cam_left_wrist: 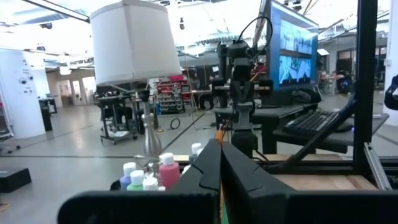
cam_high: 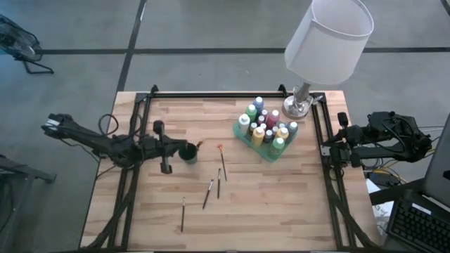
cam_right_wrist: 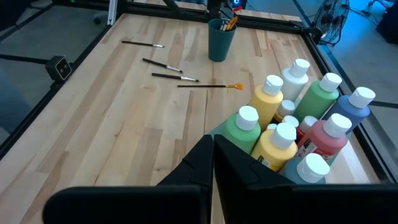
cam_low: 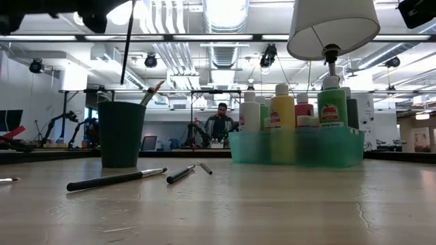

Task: Pick & Place Paint Supplies
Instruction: Put the orange paint brush into the green cup

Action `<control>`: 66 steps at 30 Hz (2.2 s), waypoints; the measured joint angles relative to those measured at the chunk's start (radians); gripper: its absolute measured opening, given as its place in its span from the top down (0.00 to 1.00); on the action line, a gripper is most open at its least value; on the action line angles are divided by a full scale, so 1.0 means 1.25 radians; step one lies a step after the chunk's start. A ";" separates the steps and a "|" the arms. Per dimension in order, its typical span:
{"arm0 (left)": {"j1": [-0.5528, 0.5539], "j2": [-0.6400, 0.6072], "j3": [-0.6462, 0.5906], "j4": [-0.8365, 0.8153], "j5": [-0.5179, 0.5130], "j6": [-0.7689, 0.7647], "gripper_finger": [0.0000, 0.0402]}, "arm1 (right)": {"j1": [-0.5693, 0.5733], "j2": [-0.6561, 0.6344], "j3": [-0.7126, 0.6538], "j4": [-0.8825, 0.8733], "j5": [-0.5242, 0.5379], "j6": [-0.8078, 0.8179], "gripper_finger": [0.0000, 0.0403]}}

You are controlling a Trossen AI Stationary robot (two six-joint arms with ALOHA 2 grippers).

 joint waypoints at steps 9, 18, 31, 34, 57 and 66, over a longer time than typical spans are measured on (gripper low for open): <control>0.002 -0.023 -0.107 0.088 -0.004 -0.004 1.00 | 0.000 0.000 0.000 0.000 0.000 0.000 0.98; 0.006 -0.023 -0.160 0.105 -0.011 -0.008 1.00 | 0.000 0.000 0.000 0.000 0.000 0.000 0.98; 0.045 -0.002 -0.253 0.218 -0.029 -0.071 1.00 | 0.000 0.000 0.000 0.000 0.000 0.000 0.98; 0.055 0.017 -0.253 0.214 -0.026 -0.086 1.00 | 0.000 0.000 0.000 0.000 0.000 0.000 0.98; 0.077 0.218 -0.213 0.216 -0.079 -0.178 0.91 | 0.000 0.000 0.000 0.000 0.000 0.000 0.98; 0.078 0.224 -0.206 0.215 -0.089 -0.186 0.71 | 0.000 0.000 0.000 0.000 0.000 0.000 0.98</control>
